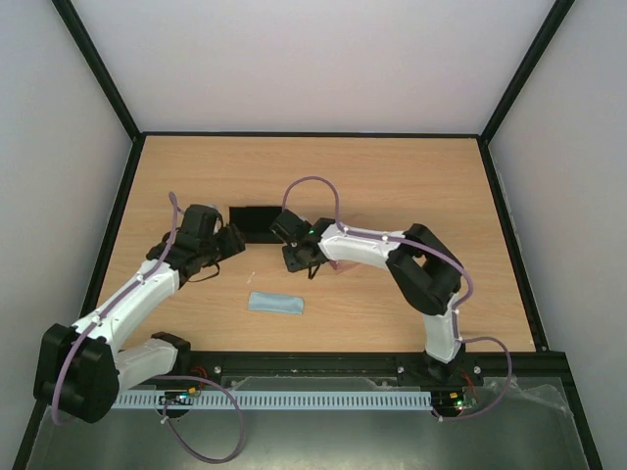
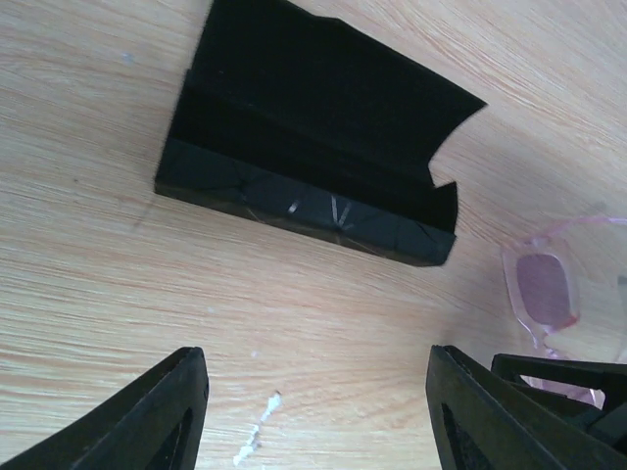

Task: Organize the sunglasses
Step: Move the sunglasses to the center of the board.

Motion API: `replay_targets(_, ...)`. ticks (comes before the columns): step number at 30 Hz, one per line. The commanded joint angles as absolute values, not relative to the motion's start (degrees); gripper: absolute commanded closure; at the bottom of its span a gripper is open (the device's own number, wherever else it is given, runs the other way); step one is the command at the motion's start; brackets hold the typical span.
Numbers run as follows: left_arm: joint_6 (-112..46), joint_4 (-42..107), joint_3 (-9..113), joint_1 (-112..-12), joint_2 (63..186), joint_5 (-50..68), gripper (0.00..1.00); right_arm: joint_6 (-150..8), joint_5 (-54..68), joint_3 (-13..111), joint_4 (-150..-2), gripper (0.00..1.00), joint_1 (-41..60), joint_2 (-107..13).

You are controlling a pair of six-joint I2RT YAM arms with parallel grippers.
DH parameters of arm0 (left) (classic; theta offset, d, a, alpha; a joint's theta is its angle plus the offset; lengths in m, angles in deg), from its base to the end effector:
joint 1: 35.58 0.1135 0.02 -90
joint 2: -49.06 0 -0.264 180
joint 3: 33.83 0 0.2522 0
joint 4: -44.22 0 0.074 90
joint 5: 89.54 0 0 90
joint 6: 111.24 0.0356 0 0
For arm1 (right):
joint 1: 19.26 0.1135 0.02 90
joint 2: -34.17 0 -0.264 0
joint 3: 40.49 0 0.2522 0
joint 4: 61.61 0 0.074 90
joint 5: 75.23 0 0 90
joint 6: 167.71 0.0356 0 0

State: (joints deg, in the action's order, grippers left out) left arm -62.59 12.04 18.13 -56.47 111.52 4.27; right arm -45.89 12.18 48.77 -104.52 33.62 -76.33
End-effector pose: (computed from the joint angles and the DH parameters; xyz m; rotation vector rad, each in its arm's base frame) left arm 0.2107 -0.0829 0.2274 -0.3913 2.3652 -0.6111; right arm 0.2373 0.3162 0.1708 -0.5258 2.7490 0.4794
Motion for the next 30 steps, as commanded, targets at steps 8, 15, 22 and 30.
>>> replay_targets(8, -58.88, 14.15, 18.61, -50.20, 113.83, 8.02, 0.36, -48.57, 22.99, 51.92, -111.81, 0.63, 30.12, -82.58)
replay_targets(15, -58.76, 15.11, 18.42, -49.03, 115.07, 7.49, 0.37, -49.03, 22.52, 46.06, -109.37, 0.64, 24.19, -79.59)
replay_targets(22, -59.51, 16.24, 18.53, -47.29, 115.60, 6.95, 0.37, -50.12, 20.51, 44.97, -108.48, 0.64, 22.39, -74.98)
replay_targets(30, -61.06, 17.56, 18.00, -41.79, 116.94, 6.40, 0.38, -49.35, 12.90, 60.91, -110.23, 0.61, 22.37, -78.74)
